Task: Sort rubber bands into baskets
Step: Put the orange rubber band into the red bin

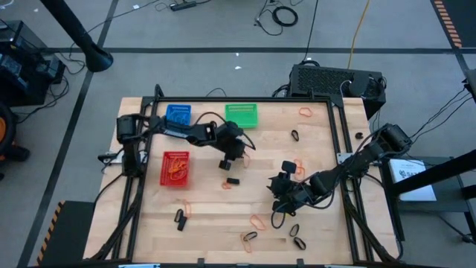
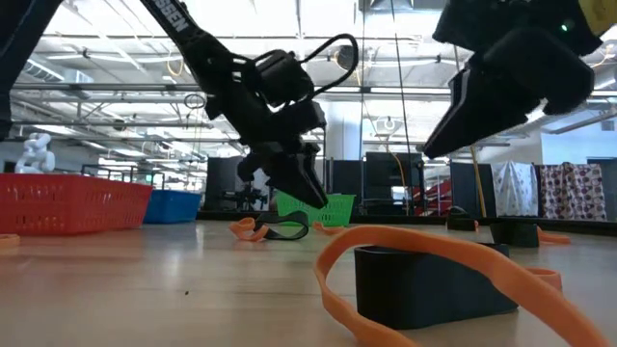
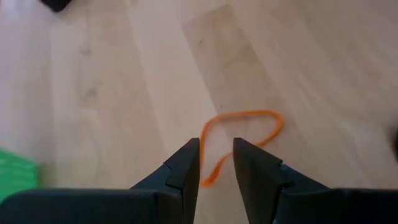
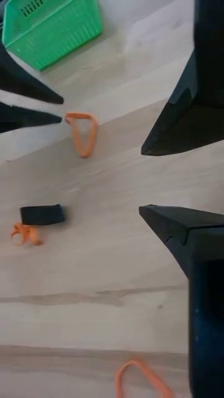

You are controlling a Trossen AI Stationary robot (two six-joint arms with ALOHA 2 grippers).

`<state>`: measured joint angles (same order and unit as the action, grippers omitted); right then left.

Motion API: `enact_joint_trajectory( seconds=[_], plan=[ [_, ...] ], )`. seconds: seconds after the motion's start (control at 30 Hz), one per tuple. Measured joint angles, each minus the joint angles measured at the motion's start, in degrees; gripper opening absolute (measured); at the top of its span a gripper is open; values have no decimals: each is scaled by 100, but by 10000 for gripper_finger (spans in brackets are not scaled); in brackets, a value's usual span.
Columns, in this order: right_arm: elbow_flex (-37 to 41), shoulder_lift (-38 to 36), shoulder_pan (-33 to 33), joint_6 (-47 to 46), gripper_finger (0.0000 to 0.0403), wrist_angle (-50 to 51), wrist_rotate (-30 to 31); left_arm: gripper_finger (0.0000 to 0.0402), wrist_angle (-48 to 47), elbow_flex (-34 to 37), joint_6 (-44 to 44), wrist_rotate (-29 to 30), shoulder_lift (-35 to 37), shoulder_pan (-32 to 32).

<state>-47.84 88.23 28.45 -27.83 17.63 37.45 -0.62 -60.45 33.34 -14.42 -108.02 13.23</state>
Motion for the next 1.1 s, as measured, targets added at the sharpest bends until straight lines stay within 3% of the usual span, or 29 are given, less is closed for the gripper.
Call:
enact_joint_trajectory(
  seconds=[0.1, 0.33, 0.53, 0.63, 0.77, 0.83, 1.1],
  plan=[
    [52, 0, -2, 0, 135, -10, 2, 105, 1, 0, 0, -158, -184, 7],
    [55, 0, -79, 4, 135, -72, 4, 105, 651, -11, -2, 111, -694, 2],
    [55, 0, -76, 52, 135, -69, 2, 101, 656, -17, -9, 84, -726, -16],
    [57, 0, -79, 105, 135, -101, 4, 83, 634, -37, -141, 165, -731, -13],
    [64, 0, -76, 107, 135, -264, 3, 28, 543, -69, -489, 11, -742, 39],
    [64, 0, -76, 107, 135, -288, 2, 8, 372, -103, -688, -133, -692, 52],
    [64, 0, -76, 151, 135, -282, 2, 3, -1121, -474, -909, -185, 67, -114]
  ],
)
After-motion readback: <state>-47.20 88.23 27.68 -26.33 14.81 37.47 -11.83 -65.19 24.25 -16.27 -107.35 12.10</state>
